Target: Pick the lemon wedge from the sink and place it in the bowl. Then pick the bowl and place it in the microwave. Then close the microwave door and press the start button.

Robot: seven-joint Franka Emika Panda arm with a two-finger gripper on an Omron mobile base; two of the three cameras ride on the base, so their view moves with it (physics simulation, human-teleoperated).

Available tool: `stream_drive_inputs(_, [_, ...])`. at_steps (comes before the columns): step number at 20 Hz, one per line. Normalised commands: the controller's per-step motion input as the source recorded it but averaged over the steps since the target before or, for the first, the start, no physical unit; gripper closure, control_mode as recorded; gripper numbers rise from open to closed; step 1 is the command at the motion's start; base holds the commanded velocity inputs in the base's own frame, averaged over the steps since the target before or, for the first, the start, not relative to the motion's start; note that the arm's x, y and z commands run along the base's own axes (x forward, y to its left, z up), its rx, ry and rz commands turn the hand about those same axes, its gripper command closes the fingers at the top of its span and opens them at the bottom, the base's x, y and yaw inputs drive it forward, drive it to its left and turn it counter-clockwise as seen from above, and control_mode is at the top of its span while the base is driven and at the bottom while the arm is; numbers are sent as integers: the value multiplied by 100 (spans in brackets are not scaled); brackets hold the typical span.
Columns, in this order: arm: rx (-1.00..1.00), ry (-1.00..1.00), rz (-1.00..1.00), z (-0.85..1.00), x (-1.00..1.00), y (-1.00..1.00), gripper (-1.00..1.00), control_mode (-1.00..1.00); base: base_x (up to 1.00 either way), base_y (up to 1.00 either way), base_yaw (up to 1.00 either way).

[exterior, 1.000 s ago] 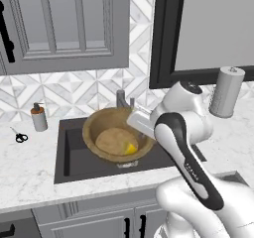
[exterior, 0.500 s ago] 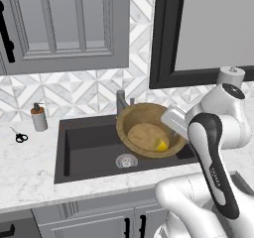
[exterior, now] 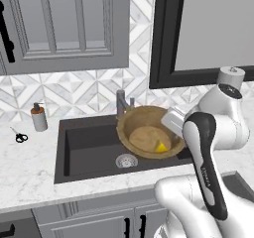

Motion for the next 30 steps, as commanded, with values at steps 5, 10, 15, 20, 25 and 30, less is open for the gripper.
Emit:
stream_drive_inputs(5, [0, 0, -5, 5, -9, 0, 100, 100, -68, 1, -21])
stream_drive_inputs(10, [0, 0, 0, 0, 0, 0, 100, 100, -100, 0, -26])
stream_drive_inputs(15, [0, 0, 0, 0, 0, 0, 100, 100, -96, 4, -50])
stream_drive_inputs(20, [0, 0, 0, 0, 0, 0, 100, 100, -76, 7, -77])
stream_drive_inputs(25, [0, 0, 0, 0, 0, 0, 100, 100, -65, 1, -84])
stream_drive_inputs(30, [0, 0, 0, 0, 0, 0, 100, 100, -54, 2, -88])
